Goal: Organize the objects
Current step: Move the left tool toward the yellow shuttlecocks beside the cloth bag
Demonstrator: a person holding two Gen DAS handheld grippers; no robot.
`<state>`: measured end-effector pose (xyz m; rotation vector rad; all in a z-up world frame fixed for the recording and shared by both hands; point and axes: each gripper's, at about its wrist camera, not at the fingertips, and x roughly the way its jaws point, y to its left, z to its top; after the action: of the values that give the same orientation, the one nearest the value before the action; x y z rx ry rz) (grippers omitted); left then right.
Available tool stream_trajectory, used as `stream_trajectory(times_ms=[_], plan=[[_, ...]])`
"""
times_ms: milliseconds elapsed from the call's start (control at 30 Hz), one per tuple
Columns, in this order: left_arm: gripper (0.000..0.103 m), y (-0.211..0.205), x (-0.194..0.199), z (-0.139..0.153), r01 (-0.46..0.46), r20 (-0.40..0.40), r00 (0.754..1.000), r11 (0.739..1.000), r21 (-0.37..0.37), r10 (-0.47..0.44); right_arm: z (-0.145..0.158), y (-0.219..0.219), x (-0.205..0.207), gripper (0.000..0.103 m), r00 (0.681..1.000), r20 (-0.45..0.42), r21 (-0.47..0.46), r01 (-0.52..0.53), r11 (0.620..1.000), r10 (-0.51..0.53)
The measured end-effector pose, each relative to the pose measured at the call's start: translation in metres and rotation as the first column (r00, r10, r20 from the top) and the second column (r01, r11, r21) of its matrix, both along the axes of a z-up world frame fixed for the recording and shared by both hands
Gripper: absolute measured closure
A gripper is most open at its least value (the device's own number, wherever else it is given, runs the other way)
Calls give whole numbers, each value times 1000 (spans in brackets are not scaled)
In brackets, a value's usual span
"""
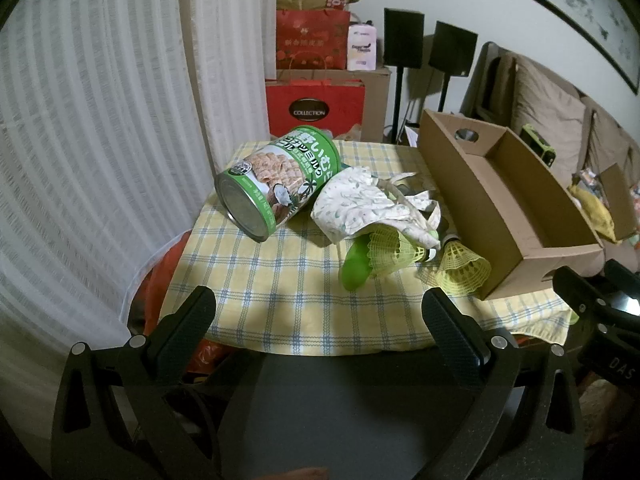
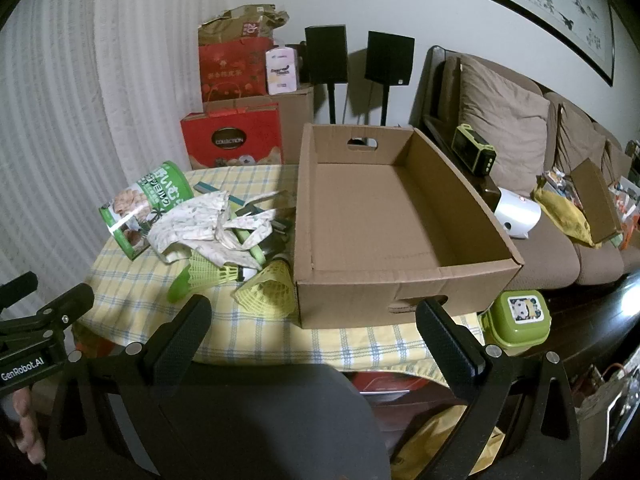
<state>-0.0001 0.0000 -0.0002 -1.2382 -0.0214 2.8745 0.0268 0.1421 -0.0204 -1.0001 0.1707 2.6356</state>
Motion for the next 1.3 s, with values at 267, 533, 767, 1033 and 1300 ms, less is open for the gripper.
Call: stream_trajectory(times_ms=[267, 533, 767, 1033, 1300], plan=[[0, 0, 0, 0, 2, 0, 1000, 1000, 0, -2, 0, 0, 0, 0, 1000, 0, 0, 1, 1000, -1], [0, 1, 2, 1, 3, 0, 1000, 1000, -1, -3, 0, 0, 0, 0, 1000, 0, 1, 1, 1000, -1], [0, 1, 2, 1, 5, 0, 1000, 1000, 1, -5, 0, 1, 0, 0, 1000, -2, 0, 3, 1000, -3], [0, 10, -4, -9, 28, -9, 1000, 1000, 0, -28, 1, 3, -1, 0, 1000, 1, -2, 10, 1000, -10], [0, 15, -11, -10, 47, -8, 999, 999, -10, -47, -2, 9, -2, 0, 1000, 0, 2, 17, 1000, -17]])
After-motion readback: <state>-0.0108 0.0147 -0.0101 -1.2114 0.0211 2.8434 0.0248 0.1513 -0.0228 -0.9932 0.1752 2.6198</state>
